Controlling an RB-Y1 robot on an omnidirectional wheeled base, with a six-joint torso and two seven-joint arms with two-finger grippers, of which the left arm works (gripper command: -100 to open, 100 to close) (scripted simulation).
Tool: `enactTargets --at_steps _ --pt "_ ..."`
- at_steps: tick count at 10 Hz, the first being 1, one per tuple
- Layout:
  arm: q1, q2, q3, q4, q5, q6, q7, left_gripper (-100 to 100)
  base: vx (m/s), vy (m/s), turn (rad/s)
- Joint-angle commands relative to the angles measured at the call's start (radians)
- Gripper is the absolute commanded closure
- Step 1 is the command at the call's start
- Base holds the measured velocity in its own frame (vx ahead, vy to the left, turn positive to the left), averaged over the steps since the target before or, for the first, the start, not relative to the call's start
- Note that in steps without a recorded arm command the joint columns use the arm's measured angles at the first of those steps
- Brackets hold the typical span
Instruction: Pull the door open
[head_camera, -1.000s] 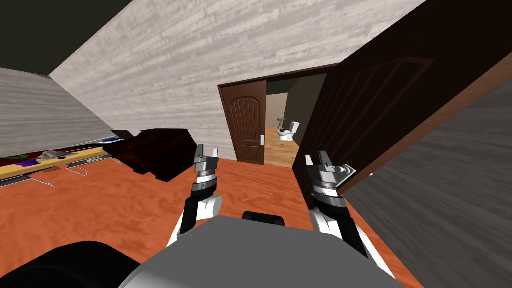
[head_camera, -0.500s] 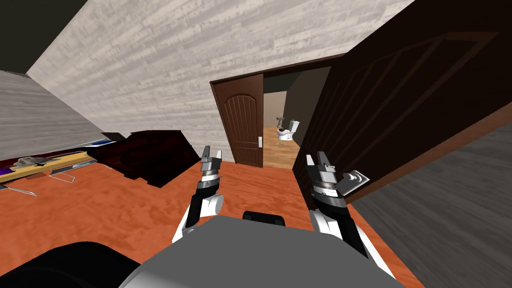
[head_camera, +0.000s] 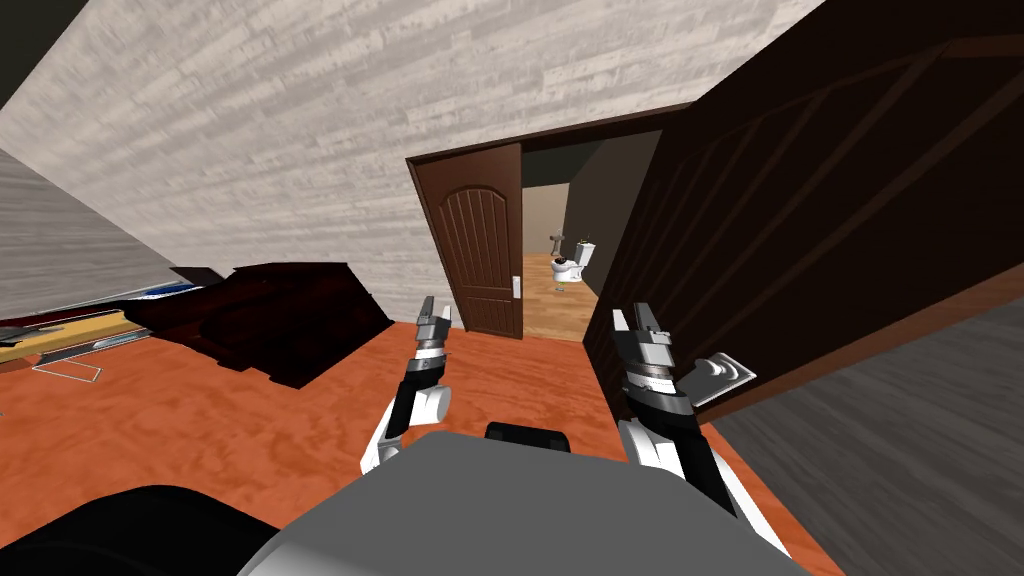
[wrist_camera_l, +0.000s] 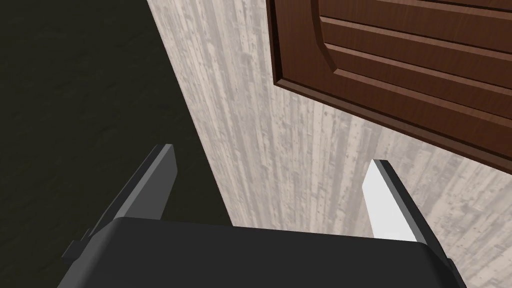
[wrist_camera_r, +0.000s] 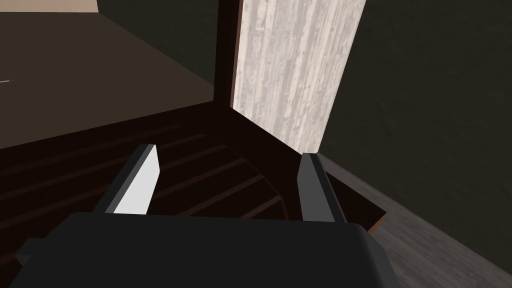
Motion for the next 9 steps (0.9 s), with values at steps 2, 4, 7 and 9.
enactTargets --at_steps 2,4,7,9 --pt "-0.024 0.013 0.003 0.051 0.0 0.012 0.003 -100 0.123 -0.031 -0.038" --pt "-0.04 0.02 0.004 0.087 -0.001 0.017 0.005 -100 0.108 -0.013 -0.039" --pt "-0.063 0.03 0.005 0.142 -0.002 0.026 0.007 -100 0.101 -0.02 -0.039" --pt "-0.079 0.036 0.006 0.18 -0.003 0.032 0.009 -100 0.088 -0.024 -0.038"
